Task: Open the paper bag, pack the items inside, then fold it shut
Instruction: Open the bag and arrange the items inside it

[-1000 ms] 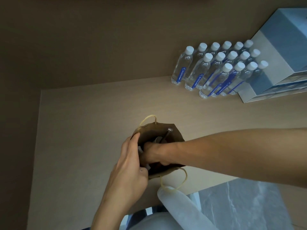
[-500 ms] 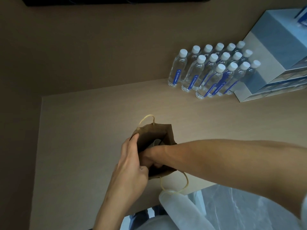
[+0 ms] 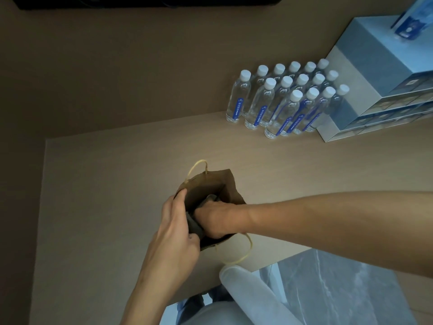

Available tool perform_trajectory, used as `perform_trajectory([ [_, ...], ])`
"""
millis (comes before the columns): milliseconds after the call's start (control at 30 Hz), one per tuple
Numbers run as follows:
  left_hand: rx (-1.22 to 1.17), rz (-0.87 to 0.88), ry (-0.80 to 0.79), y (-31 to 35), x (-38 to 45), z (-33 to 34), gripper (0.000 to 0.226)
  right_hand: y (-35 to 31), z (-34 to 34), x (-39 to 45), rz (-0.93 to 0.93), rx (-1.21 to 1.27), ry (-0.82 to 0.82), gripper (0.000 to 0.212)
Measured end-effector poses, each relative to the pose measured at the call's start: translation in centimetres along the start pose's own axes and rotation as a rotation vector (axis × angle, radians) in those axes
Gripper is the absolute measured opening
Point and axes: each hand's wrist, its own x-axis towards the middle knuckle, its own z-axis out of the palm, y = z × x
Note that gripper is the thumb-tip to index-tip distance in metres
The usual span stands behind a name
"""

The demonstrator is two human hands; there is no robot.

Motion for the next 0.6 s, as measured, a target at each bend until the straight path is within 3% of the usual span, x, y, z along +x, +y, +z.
perform_trajectory([
  [100, 0.005, 0.012, 0.016, 0.1, 0.1, 0.0, 0.086, -0.2, 0.3, -0.2, 0.066, -0.084, 0.013, 0.037],
  [167, 0.008, 0.010, 0.020, 0.0, 0.1, 0.0, 0.085, -0.2, 0.4, -0.2, 0.057, -0.199, -0.080, 0.036],
  [367, -0.003, 0.035, 0.022, 0.0, 0.3, 0.2, 0.085, -0.7, 0.7, -0.1, -0.246, -0.659, -0.255, 0.030],
  [600, -0.007, 0.037, 0.010, -0.3, 0.5, 0.4, 0.086, -1.3, 0.5, 0.0, -0.205, -0.565, -0.293, 0.029],
])
